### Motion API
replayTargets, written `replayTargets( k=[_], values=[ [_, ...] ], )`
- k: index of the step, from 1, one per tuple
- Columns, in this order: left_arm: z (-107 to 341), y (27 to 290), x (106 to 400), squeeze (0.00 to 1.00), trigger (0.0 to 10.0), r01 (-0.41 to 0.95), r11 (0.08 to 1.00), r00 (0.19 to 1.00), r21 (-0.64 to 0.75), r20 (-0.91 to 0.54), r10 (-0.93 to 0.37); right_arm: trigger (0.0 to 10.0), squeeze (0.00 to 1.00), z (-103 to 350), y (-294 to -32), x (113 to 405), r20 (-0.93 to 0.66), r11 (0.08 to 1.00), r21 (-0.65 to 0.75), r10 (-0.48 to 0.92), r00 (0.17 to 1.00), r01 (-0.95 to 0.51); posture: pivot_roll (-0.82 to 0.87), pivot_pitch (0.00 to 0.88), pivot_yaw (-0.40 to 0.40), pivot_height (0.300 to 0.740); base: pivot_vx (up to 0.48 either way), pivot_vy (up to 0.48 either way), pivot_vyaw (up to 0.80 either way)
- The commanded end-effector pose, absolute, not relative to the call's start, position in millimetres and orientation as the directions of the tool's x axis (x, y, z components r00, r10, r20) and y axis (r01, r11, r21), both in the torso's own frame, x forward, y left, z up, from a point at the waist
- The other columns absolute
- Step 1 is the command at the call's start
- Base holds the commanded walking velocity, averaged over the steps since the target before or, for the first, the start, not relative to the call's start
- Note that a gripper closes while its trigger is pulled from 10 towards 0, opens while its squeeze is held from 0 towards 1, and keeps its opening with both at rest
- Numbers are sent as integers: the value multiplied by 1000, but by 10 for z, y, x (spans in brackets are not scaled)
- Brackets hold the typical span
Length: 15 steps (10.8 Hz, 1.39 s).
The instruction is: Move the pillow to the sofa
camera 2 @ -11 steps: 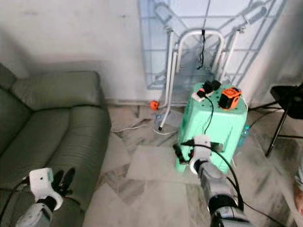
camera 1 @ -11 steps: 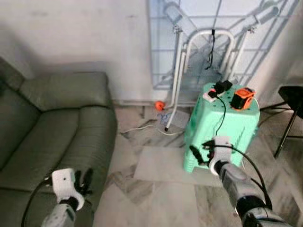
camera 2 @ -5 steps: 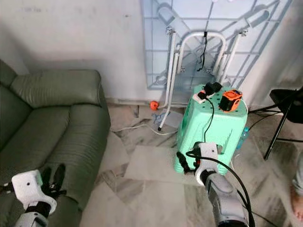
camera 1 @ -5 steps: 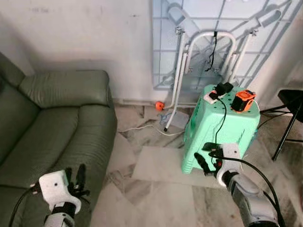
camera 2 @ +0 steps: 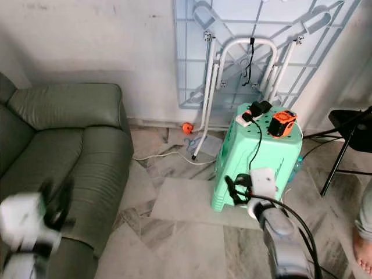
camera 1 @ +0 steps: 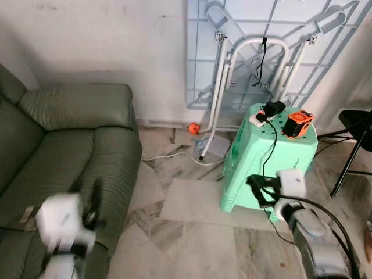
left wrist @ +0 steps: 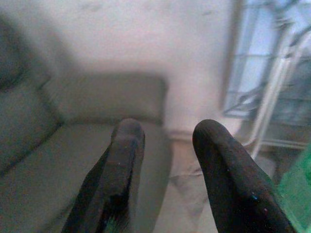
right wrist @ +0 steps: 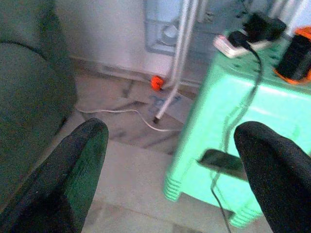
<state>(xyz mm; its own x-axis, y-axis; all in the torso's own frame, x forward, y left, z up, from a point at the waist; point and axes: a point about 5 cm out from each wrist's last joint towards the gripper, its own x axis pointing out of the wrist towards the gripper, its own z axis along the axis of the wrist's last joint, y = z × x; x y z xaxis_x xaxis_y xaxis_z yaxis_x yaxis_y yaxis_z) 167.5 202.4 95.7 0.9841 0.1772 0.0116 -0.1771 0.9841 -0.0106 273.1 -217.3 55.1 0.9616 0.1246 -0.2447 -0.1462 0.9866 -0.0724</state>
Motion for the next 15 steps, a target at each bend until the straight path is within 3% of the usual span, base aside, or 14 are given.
replayTargets(
  k=[1,3,6,8,9,10,14,15],
  values=[
    [881,2099,1609,0,10000,-220,976,975,3,-14,220,10000,0,520,-2230,2683,-253,988,-86,102,962,-127,-148,15,13,740,0,0,0],
    [690,2090,1476,0,10000,-179,983,980,35,-82,181,10000,0,339,-2255,2518,-306,981,-105,122,944,-161,-147,0,5,740,0,0,0],
    [835,2044,1681,0,10000,-129,991,991,45,30,128,10000,0,435,-2256,2715,-249,987,-82,112,962,-136,-144,0,9,740,0,0,0],
    [1251,2002,1982,0,10000,-108,994,978,0,178,106,10000,0,794,-2106,2961,-101,987,-54,148,984,-154,-153,0,11,740,0,0,0],
    [1466,1973,2110,0,10000,-104,994,970,-25,218,107,10000,0,1206,-1900,3006,8,979,-77,192,981,-191,-159,0,13,740,0,0,0],
    [1691,1897,2191,0,10000,-69,997,956,-41,283,78,10000,0,1302,-1818,2998,38,975,-84,209,977,-205,-159,0,21,740,0,0,0],
    [1778,1760,2212,0,10000,-10,999,964,-47,265,22,10000,0,1434,-1785,2799,43,971,-108,217,975,-211,-175,5,43,740,0,0,0],
    [1697,1776,2196,0,10000,-20,998,974,-57,224,33,10000,0,1702,-1673,2827,128,968,-111,239,963,-226,-178,7,47,740,0,0,0]
  ],
)
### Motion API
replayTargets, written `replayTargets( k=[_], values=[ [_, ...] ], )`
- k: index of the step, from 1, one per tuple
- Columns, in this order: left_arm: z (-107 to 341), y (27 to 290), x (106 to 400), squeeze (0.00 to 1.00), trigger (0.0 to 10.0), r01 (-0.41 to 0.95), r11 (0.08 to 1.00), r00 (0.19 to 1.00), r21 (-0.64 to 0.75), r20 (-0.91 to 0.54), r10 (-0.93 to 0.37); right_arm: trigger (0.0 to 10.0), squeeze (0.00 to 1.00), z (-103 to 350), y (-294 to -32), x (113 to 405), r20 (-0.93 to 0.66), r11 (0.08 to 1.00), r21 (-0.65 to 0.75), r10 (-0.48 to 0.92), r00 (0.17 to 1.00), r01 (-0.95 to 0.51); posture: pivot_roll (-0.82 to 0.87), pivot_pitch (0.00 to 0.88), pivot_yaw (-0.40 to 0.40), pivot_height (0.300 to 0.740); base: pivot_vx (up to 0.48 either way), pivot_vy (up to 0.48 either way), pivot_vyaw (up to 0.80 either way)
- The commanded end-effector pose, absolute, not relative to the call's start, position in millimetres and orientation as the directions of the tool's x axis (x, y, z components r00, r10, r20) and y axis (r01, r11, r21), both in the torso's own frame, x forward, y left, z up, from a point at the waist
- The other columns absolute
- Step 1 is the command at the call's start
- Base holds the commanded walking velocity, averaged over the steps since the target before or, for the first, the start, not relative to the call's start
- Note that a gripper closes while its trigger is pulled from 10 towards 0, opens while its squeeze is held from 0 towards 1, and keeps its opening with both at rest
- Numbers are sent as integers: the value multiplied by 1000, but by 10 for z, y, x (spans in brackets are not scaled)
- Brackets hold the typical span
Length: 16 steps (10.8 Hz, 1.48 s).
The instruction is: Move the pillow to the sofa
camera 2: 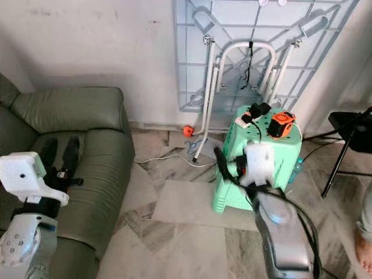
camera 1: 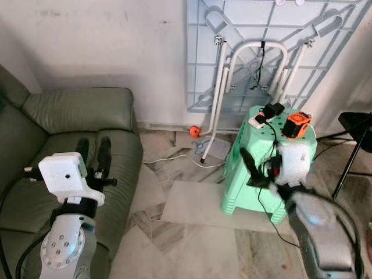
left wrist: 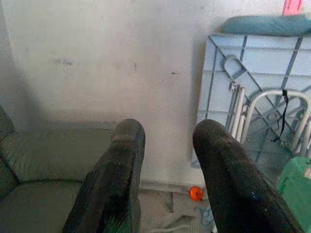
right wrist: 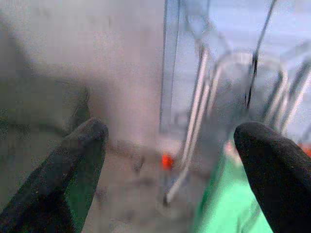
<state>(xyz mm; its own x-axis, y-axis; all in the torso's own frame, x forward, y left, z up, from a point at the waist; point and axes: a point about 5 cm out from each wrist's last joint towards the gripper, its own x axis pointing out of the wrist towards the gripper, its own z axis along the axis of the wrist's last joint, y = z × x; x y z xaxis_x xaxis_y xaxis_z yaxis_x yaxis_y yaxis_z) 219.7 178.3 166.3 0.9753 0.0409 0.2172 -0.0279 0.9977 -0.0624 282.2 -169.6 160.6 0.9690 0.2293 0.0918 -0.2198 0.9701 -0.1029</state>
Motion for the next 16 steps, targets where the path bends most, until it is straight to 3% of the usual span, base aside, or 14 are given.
replayTargets(
  k=[1,2,4,7,13,16],
  values=[
    [1627,1793,2167,0,10000,-27,998,980,-57,194,38,10000,0,1878,-1606,2819,178,961,-127,265,948,-245,-180,9,55,740,0,0,0],
    [1600,1807,2148,0,10000,-29,998,983,-55,178,38,10000,0,1944,-1614,2738,189,958,-137,276,942,-253,-183,16,59,740,0,0,0],
    [1593,1784,2178,0,10000,-17,998,985,-53,170,26,10000,0,1619,-1766,2499,48,959,-148,252,966,-243,-196,23,65,740,0,0,0],
    [1459,1806,2185,0,10000,-25,998,991,-53,127,32,10000,0,1338,-1781,2540,-49,959,-164,227,973,-232,-180,21,68,740,0,0,0],
    [1110,1904,2100,0,10000,-69,997,997,-46,33,71,10000,0,1161,-1742,2665,-69,965,-138,214,974,-222,-180,0,47,740,0,0,0],
    [1062,1881,2131,0,10000,-55,998,998,-39,25,56,10000,0,1133,-1743,2696,-66,960,-158,222,973,-230,-190,0,55,740,0,0,800]
  ],
)
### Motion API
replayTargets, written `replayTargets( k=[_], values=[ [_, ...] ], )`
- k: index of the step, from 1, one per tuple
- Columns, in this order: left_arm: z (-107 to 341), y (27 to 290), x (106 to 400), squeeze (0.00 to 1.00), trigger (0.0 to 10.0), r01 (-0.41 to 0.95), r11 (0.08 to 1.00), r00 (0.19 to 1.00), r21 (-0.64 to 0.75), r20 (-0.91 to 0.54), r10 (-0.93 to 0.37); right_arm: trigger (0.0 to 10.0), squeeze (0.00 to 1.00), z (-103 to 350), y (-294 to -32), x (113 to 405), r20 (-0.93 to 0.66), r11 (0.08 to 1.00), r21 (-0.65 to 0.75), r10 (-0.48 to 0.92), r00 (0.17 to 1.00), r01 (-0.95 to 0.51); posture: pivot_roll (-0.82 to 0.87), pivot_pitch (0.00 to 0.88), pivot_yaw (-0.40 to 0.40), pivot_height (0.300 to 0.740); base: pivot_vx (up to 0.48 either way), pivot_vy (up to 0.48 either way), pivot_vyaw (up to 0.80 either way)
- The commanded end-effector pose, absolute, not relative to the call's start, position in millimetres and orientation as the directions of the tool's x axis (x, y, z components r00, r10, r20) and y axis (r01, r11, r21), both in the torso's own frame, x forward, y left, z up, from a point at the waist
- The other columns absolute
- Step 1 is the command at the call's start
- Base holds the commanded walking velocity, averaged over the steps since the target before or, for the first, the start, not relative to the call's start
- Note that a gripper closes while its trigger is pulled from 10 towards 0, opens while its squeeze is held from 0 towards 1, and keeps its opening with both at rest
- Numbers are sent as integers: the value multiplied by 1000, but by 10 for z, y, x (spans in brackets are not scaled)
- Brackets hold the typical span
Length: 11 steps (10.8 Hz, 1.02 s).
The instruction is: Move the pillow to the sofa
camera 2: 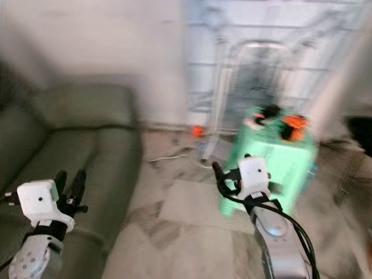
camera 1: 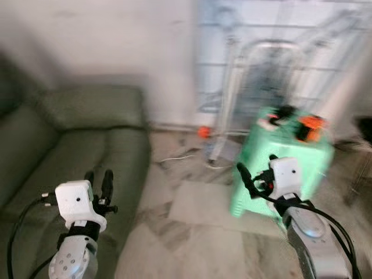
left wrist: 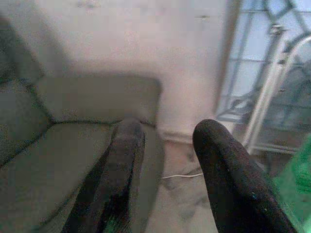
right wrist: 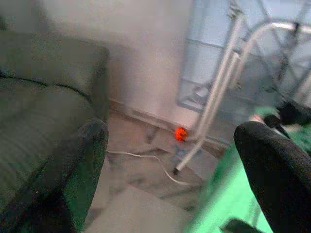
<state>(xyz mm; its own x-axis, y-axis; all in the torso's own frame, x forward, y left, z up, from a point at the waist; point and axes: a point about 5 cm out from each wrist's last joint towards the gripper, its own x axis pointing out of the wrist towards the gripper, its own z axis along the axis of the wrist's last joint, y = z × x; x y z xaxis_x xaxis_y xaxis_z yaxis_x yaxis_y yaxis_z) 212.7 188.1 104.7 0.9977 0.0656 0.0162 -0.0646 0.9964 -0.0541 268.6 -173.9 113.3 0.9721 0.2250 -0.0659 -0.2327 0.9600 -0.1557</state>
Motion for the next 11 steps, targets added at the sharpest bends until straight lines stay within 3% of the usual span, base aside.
replayTargets(
  k=[1,11],
  values=[
    [1044,1867,2138,0,10000,-43,998,999,-40,19,44,10000,0,1125,-1743,2681,-64,959,-166,220,973,-228,-199,0,65,740,0,0,800],
    [1000,1832,2191,0,10000,-35,999,999,-32,2,35,10000,0,1182,-1646,2645,-62,935,-215,275,960,-282,-211,11,67,740,0,0,800]
  ],
)
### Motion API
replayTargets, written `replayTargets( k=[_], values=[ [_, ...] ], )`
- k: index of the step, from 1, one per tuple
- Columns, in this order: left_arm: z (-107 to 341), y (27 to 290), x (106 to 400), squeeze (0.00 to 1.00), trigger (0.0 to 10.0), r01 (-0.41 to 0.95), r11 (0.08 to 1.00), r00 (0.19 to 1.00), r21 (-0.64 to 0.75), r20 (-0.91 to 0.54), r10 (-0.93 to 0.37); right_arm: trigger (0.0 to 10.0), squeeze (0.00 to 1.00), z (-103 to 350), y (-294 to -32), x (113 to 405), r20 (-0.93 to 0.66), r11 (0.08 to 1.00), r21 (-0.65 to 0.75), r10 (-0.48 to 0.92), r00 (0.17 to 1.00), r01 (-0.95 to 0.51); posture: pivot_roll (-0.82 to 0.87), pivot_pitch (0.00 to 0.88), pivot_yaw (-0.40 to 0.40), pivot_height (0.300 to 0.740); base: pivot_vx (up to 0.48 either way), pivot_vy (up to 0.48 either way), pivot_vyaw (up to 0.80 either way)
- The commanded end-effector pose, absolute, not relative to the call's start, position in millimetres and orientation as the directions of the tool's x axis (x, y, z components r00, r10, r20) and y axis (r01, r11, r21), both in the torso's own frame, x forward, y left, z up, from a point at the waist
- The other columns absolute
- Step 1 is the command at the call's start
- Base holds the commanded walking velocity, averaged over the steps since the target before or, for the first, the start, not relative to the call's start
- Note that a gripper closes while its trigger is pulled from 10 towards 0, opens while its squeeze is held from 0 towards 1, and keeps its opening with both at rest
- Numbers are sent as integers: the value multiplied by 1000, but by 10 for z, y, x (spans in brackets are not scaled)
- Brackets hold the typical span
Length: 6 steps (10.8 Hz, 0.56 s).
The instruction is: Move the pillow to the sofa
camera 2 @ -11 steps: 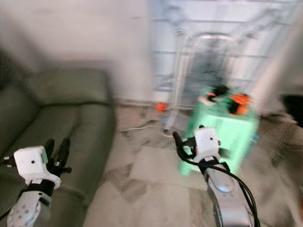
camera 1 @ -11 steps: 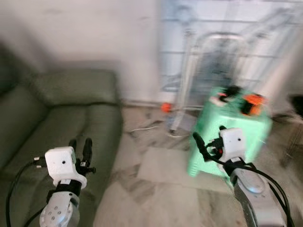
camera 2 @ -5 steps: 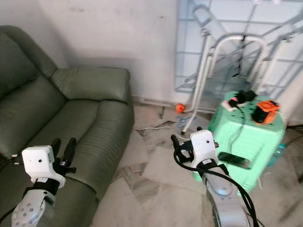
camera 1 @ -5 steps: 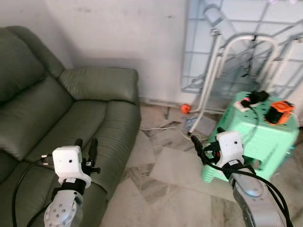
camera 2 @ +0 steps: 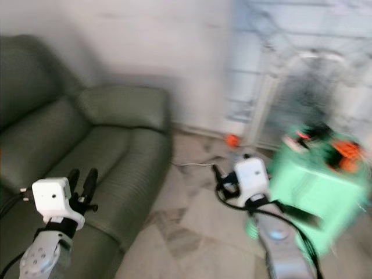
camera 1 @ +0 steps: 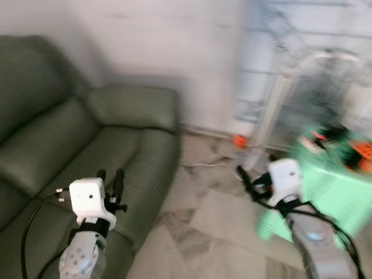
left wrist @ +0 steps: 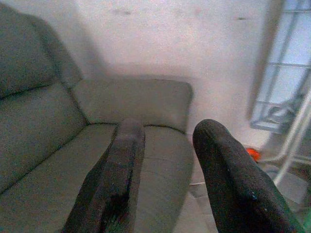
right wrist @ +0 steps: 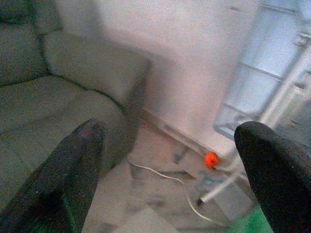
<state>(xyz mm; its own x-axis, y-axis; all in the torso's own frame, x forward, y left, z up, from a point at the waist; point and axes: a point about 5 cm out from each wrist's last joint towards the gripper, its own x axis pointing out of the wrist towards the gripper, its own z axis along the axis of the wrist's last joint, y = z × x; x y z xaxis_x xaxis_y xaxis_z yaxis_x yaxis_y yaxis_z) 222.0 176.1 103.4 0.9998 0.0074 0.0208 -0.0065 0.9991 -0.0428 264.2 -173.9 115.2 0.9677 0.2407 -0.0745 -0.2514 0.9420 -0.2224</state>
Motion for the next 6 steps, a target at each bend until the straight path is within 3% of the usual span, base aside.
replayTargets(
  k=[1,6],
  values=[
    [1002,1834,2204,0,10000,-35,999,999,-31,4,35,10000,0,1183,-1645,2641,-61,935,-214,276,959,-282,-212,12,67,740,0,0,800],
    [1002,1896,2230,0,10000,-73,997,997,11,-4,74,10000,0,1184,-1640,2639,-62,935,-208,281,958,-288,-212,13,67,740,0,0,800]
  ],
)
